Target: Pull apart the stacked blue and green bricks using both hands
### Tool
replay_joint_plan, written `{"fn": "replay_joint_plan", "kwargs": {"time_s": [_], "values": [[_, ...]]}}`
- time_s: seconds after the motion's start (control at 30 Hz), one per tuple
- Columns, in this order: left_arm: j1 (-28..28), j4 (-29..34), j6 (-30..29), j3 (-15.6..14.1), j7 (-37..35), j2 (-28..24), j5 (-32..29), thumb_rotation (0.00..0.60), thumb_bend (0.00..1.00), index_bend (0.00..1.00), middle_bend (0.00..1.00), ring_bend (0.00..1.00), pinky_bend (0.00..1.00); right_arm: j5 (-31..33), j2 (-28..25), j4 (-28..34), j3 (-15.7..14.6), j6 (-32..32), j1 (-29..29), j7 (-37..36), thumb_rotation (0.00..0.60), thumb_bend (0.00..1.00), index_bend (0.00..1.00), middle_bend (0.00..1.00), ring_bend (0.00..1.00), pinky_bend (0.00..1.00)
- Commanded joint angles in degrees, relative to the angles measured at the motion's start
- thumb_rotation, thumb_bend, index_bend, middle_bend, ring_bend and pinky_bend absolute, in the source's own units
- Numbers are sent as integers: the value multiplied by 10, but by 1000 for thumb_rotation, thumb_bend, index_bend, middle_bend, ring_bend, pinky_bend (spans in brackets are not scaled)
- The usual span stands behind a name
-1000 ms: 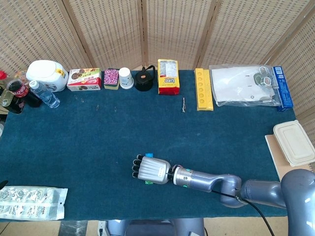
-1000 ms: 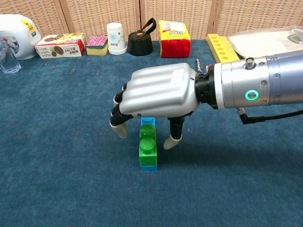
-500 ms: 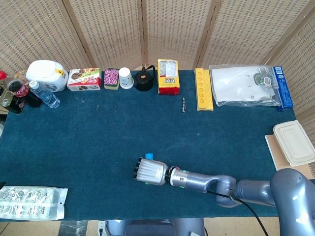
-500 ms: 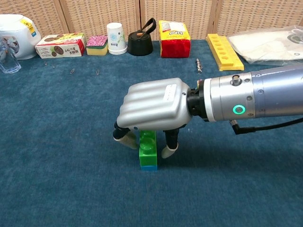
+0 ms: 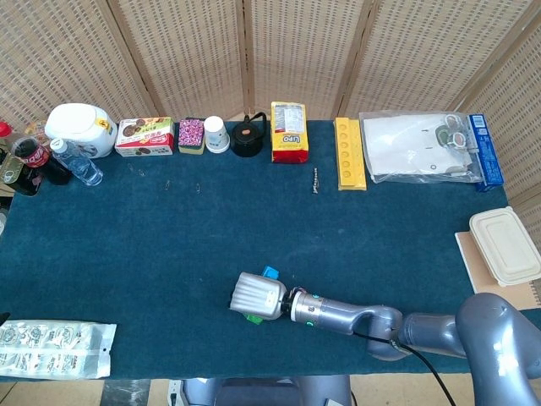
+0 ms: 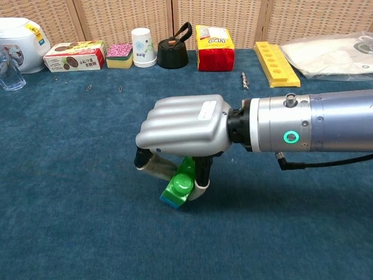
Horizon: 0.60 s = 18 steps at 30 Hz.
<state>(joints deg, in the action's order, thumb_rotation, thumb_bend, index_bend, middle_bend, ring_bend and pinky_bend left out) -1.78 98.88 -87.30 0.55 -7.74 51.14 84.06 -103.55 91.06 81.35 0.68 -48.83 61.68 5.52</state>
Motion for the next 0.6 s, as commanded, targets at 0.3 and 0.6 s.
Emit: {"fn": "replay_joint_plan", "kwargs": {"time_s": [0.3,0.6], "values": [[32,27,35,-9,18,-6,49,600,160,171,124,32,112,95,-83,103,32,-71,-63,-95,600,75,713,677,686,699],[105,88,128,-6,47,-14,88,600,160,171,124,51,122,200,-176,209,63,-109,-126,-213,600,75,713,670,682,698]]}}
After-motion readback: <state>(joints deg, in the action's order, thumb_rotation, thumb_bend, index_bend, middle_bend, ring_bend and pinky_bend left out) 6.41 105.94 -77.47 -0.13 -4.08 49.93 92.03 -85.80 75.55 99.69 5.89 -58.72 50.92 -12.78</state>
